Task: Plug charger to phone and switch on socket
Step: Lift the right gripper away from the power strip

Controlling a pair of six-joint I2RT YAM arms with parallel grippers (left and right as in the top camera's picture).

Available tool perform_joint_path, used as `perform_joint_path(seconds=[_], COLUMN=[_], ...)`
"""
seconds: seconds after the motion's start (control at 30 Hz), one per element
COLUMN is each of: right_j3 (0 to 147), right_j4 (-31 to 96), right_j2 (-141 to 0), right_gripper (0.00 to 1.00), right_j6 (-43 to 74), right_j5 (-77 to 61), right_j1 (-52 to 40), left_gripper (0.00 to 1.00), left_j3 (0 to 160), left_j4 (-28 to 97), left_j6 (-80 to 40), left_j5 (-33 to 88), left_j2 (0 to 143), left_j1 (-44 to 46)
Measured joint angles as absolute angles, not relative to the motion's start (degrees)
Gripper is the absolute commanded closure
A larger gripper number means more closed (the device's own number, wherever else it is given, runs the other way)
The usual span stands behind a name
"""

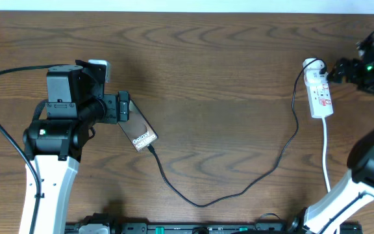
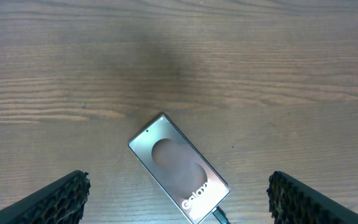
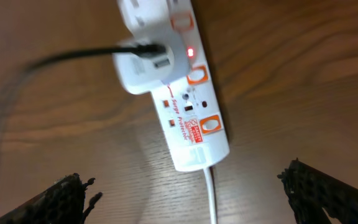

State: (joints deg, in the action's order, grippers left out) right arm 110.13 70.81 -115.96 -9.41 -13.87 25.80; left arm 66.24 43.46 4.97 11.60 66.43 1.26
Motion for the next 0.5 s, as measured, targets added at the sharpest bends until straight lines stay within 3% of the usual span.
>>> perform_joint_path(seconds=[0.23, 0.5], right_j3=[111.72, 111.81], right_j4=[70.30, 70.32], right_j2=[-102.54, -101.62], right_gripper=[0.01, 0.01], right_j6=[-8.12, -7.94], right_j5=[-13.89, -13.87], right_j1=[25.80, 25.80], left_gripper=[0.08, 0.08], left_j3=[66.24, 66.24], left_j4=[43.46, 43.48], left_j6=[4.97, 4.97], left_j5=[11.62, 11.62], left_j2=[66.43, 66.43], left_j1=[1.26, 1.26])
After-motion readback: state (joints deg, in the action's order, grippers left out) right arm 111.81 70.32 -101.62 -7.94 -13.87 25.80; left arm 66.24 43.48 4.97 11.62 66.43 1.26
